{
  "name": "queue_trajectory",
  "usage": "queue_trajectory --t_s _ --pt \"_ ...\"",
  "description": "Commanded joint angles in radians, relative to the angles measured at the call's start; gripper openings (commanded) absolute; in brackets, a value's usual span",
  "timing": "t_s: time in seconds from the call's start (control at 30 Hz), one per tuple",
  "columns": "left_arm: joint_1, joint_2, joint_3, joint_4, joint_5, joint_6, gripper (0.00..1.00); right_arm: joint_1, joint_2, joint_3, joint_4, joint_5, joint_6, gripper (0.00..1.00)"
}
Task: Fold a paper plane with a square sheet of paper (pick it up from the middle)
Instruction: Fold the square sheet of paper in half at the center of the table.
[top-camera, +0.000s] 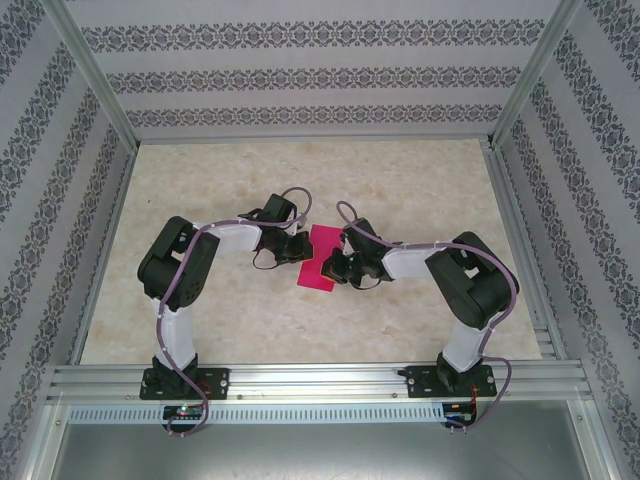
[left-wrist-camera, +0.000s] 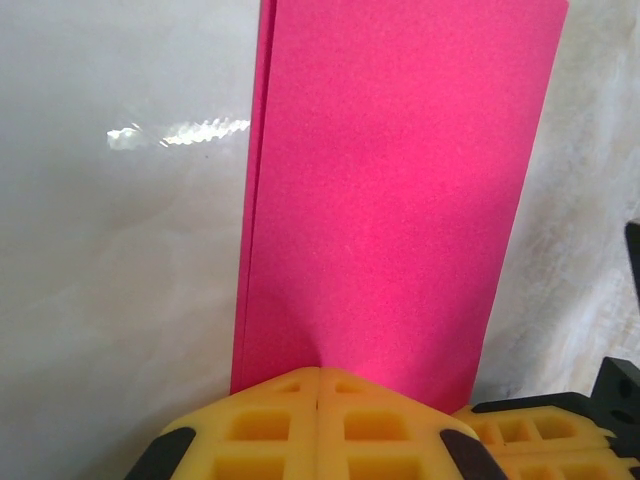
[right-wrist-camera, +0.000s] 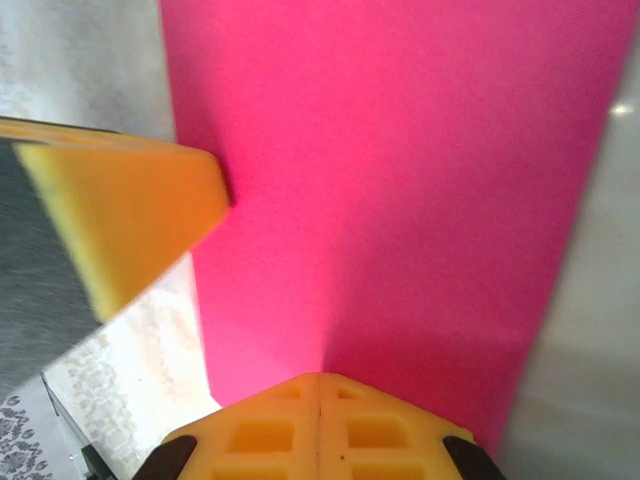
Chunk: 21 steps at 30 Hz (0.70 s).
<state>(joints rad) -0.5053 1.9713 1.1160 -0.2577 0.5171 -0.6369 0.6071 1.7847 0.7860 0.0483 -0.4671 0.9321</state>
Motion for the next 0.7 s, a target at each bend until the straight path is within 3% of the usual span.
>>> queue_trajectory --t_s 0.0,0.37,0.67 --pt "-0.007 0.120 -0.084 -0.178 -0.204 -0.002 0.00 0.005 -0.001 -0.035 0.001 -0.010 0.006 0.03" --pt "-0.008 0.123 -0.093 -0.169 -0.206 -0.006 0.00 0.008 -0.125 -0.206 -0.012 -0.013 -0.054 0.04" --pt "-0.008 0.120 -0.083 -0.176 -0.207 0.000 0.00 0.011 -0.191 -0.091 0.005 -0.013 -0.081 0.05"
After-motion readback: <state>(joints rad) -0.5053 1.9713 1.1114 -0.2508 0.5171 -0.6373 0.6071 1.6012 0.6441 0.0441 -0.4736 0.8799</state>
